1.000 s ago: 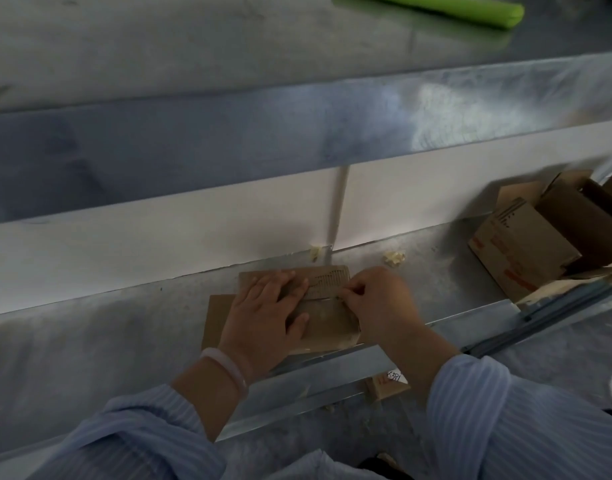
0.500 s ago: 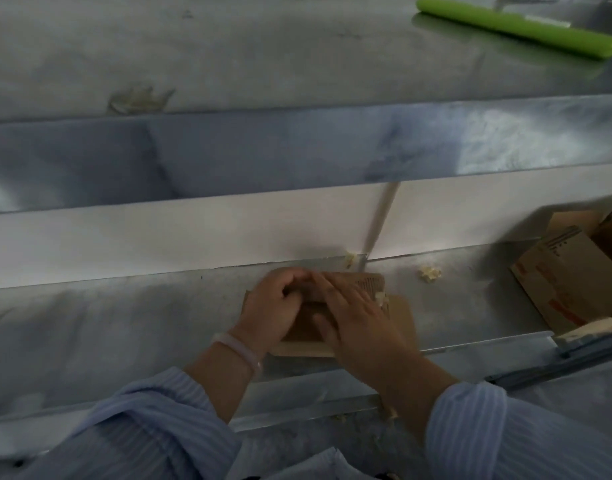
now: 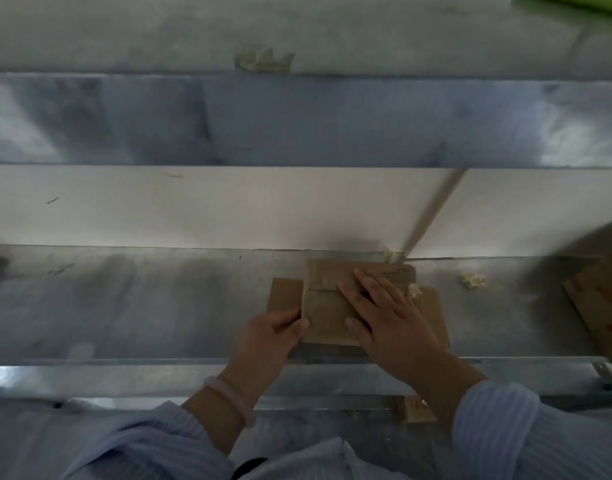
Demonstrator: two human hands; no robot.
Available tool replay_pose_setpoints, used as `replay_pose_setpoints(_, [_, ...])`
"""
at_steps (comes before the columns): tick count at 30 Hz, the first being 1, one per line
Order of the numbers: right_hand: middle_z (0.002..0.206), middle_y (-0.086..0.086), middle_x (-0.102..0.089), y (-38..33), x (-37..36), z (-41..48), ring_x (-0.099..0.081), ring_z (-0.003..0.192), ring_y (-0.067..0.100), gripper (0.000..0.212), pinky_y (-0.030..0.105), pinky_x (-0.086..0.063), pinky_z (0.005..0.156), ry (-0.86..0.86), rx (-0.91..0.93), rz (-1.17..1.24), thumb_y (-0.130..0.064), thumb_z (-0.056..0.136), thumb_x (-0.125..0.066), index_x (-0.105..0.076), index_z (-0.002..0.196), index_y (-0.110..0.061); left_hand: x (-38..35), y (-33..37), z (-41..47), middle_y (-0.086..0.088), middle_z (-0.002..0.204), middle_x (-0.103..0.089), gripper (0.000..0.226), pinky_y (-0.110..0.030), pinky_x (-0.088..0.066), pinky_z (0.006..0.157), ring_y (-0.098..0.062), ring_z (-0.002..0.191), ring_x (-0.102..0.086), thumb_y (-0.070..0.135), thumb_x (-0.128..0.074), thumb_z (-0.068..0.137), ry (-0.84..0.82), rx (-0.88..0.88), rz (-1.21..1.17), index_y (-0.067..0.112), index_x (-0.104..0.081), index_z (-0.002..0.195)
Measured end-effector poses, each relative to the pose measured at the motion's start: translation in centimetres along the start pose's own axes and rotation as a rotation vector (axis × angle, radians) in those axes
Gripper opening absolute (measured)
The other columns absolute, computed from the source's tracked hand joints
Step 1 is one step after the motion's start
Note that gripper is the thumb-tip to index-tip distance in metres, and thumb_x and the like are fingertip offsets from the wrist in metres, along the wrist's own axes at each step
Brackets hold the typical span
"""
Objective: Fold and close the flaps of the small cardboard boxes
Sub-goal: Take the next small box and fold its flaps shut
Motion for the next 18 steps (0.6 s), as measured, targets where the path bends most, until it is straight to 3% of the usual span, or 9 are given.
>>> replay_pose_setpoints(3, [0.147, 0.005, -0.044, 0.0, 0.0, 0.0, -0.043, 0.134, 0.027, 0.055, 0.046, -0.036, 0.109, -0.002, -0.009, -0.008, -0.049, 0.091, -0.036, -0.049, 0.14, -0.026, 0.2, 0.1, -0.6, 0.024, 0.072, -0.069, 0.028, -0.013, -0.05, 0.073, 0.005, 0.076, -0.066, 0.01, -0.072, 0.081, 0.033, -0.036, 0.058, 0.038, -0.072, 0.085])
replay_pose_setpoints(5, [0.146, 0.005, -0.045, 0.0, 0.0, 0.0, -0.044, 0.134, 0.028, 0.055, 0.045, -0.034, 0.11, -0.001, -0.008, -0.02, -0.049, 0.091, -0.036, -0.049, 0.14, -0.026, 0.1, -0.3, -0.8, 0.019, 0.077, -0.07, 0.021, -0.01, -0.05, 0.07, 0.002, 0.078, -0.067, 0.011, -0.075, 0.078, 0.061, -0.007, 0.072, 0.027, -0.071, 0.092])
replay_pose_setpoints(9, [0.145, 0.007, -0.047, 0.0, 0.0, 0.0, -0.045, 0.133, 0.028, 0.056, 0.046, -0.037, 0.108, 0.012, 0.002, -0.025, -0.049, 0.091, -0.037, -0.051, 0.139, -0.025, -0.1, -0.8, -1.1, 0.016, 0.078, -0.069, 0.011, -0.007, -0.047, 0.067, 0.007, 0.072, -0.063, 0.021, -0.076, 0.078, 0.166, -0.017, 0.189, 0.025, -0.071, 0.087])
replay_pose_setpoints(15, [0.149, 0.006, -0.041, 0.1, -0.5, -0.1, -0.04, 0.136, 0.028, 0.057, 0.047, -0.034, 0.111, -0.003, 0.004, -0.037, -0.051, 0.093, -0.031, -0.045, 0.143, -0.025, -0.3, -0.6, -1.4, 0.008, 0.075, -0.07, 0.011, -0.021, -0.054, 0.067, -0.004, 0.07, -0.065, 0.025, -0.077, 0.077, 0.225, -0.087, 0.256, 0.021, -0.07, 0.084])
replay_pose_setpoints(18, [0.149, 0.007, -0.041, 0.2, -0.5, 0.0, -0.04, 0.136, 0.029, 0.057, 0.048, -0.036, 0.11, 0.005, 0.005, -0.03, -0.05, 0.094, -0.033, -0.046, 0.142, -0.024, -0.1, -0.4, -1.2, 0.008, 0.075, -0.068, 0.013, -0.026, -0.053, 0.068, -0.005, 0.07, -0.062, 0.031, -0.075, 0.078, 0.231, -0.189, 0.409, 0.02, -0.07, 0.084])
Point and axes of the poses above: each hand's wrist, its own z-axis towards the middle knuckle, its own x-axis out of the back of the hand, y = z × x, the point moved 2 cm from there along z, towards the middle knuckle
